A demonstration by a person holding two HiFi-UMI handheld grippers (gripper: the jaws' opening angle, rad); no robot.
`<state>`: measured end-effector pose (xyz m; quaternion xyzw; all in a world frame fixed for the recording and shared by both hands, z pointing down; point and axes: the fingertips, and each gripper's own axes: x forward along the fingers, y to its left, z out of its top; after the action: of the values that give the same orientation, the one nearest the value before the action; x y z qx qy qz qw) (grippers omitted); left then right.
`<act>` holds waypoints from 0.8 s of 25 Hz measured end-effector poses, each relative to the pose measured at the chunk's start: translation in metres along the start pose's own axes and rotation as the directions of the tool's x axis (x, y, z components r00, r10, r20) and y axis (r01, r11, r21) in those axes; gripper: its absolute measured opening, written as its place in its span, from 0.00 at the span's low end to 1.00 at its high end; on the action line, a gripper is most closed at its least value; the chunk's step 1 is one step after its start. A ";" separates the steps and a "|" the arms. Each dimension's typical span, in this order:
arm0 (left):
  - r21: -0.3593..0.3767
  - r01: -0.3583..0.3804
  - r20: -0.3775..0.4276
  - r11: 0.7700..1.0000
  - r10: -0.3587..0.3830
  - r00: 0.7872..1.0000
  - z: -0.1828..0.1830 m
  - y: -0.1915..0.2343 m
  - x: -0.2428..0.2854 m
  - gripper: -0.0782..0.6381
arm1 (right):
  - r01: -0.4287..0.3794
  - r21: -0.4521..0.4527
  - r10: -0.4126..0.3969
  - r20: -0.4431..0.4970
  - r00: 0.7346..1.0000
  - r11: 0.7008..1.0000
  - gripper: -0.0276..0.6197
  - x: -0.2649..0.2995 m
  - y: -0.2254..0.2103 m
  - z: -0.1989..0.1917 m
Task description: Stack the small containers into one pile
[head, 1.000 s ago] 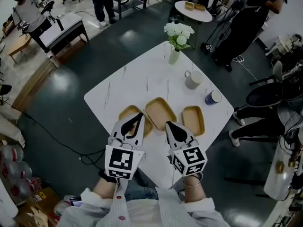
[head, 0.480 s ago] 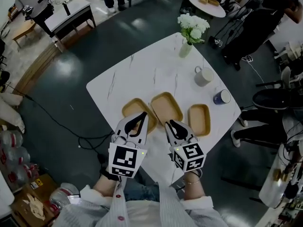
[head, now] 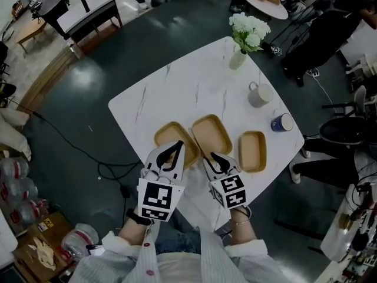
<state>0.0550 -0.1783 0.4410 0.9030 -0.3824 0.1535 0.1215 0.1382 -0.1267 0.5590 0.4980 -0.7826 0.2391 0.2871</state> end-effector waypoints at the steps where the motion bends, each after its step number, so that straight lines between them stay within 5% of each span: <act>1: -0.001 -0.002 -0.003 1.000 0.002 1.000 -0.002 0.001 0.000 0.13 | 0.001 -0.006 -0.001 -0.013 1.000 1.000 0.20 0.003 0.000 -0.003; 20: -0.021 -0.021 -0.055 1.000 0.020 0.998 -0.025 0.018 0.001 0.13 | 0.037 -0.092 -0.052 -0.171 0.984 0.995 0.13 0.033 -0.007 -0.040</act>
<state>0.0381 -0.1833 0.4661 0.8931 -0.3900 0.1752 0.1401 0.1417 -0.1242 0.6108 0.4795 -0.7532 0.2401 0.3810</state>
